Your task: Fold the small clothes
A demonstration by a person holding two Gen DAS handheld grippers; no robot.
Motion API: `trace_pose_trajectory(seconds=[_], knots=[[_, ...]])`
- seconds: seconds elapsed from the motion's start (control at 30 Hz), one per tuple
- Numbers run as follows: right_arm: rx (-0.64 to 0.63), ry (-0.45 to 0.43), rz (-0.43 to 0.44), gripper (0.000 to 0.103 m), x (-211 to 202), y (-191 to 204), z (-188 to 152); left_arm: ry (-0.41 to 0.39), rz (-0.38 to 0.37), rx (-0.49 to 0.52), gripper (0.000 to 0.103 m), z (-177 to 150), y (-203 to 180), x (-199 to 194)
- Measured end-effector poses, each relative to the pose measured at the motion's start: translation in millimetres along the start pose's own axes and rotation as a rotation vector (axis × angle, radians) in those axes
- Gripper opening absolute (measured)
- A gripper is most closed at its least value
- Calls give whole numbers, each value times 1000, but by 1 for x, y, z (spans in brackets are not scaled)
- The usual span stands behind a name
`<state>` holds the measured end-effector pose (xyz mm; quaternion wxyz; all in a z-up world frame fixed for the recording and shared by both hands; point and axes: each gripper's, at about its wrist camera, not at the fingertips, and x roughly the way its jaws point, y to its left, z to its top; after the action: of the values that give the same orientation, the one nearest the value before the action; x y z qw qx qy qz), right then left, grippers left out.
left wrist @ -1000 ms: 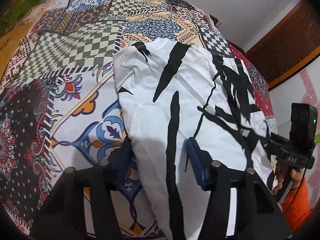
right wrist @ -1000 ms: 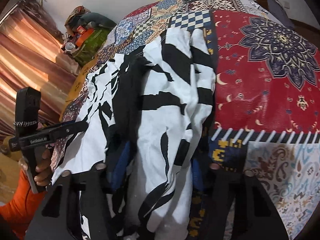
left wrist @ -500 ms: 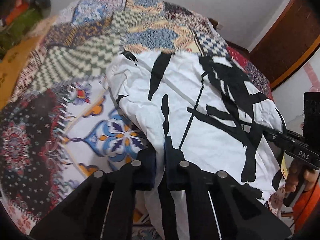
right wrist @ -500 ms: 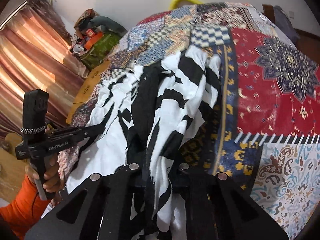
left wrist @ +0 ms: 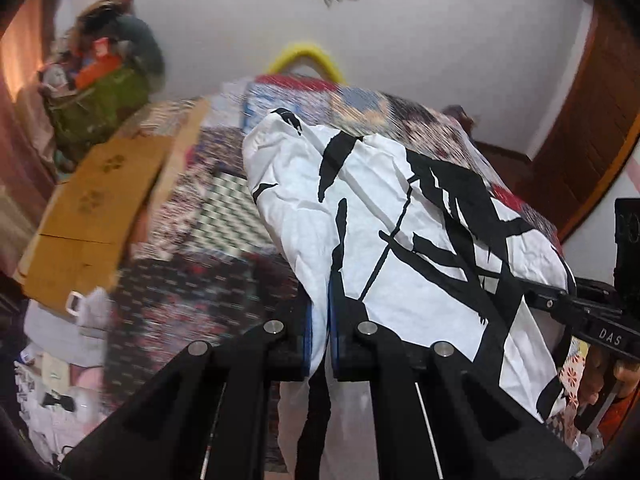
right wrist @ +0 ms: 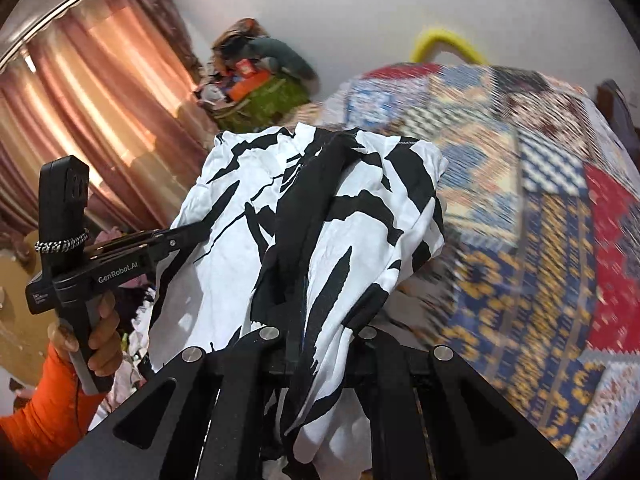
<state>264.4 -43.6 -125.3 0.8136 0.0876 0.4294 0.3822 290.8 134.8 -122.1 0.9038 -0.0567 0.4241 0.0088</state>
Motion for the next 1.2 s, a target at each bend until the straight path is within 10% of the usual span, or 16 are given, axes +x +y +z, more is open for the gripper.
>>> trace_pose_trajectory(seconds=[0.53,0.83,1.03,1.2], knots=[[-25,157,16,7,152,56,23,131,62,-213,6,-19,160,63],[-71,296,-76,12,197,50,6,222,42,-276,12,-54,186,108],[-193,256,-159,15,167,70,-2,165,193,-163,45,-56,173,73],[-280,164,-179,31,137,96,-9,126,166,-130,64,-72,163,42]])
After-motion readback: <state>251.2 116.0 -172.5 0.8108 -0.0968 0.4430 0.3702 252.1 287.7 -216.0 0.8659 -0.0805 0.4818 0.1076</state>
